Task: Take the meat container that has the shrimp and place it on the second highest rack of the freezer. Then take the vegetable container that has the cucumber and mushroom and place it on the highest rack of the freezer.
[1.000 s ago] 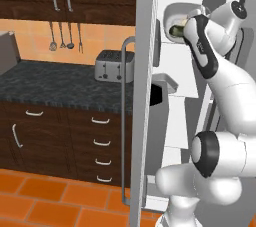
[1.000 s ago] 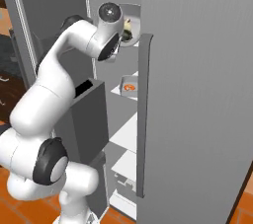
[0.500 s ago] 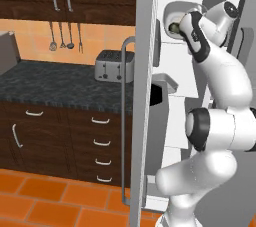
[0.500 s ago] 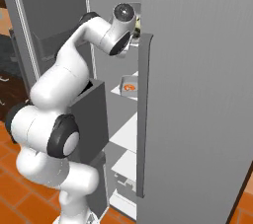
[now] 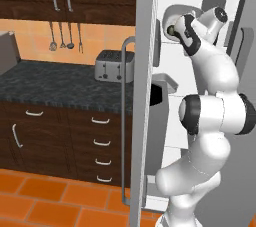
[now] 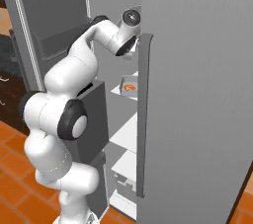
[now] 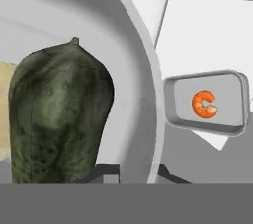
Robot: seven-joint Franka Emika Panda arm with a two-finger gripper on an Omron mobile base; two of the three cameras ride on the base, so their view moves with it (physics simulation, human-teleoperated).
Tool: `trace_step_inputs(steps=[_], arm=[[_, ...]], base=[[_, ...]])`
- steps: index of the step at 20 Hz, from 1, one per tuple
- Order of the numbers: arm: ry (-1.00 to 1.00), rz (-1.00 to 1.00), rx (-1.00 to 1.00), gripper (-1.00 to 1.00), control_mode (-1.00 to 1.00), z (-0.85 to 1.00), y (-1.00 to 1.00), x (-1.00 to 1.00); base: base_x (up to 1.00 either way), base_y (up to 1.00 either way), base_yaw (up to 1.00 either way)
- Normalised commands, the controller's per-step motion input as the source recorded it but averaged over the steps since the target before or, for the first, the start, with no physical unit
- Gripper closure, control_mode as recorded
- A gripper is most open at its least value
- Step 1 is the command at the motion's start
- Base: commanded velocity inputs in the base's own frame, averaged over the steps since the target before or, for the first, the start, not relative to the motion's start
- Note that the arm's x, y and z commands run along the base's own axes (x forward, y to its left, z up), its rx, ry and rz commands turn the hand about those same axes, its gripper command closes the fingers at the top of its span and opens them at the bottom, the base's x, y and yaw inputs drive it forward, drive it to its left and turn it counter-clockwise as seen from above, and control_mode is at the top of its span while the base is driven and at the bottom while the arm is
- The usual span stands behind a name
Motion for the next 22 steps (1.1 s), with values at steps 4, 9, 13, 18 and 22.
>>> trace_step_inputs(steps=[4, 9, 13, 18, 22], arm=[[0.00, 0.00, 0.00, 1.00, -1.00, 0.00, -0.19, 0.73], [0.00, 0.00, 0.00, -1.00, -1.00, 0.00, -0.08, 0.63], [-0.10, 0.02, 0.00, -1.00, -1.00, 0.02, 0.00, 0.17], [-0.21, 0.03, 0.00, -1.00, -1.00, 0.15, 0.00, -0.11], [-0.28, 0.04, -0.04, -1.00, -1.00, 0.39, 0.41, -0.92]], base=[[0.00, 0.00, 0.00], [0.00, 0.00, 0.00], [0.00, 0.00, 0.00], [0.00, 0.00, 0.00], [0.00, 0.00, 0.00]])
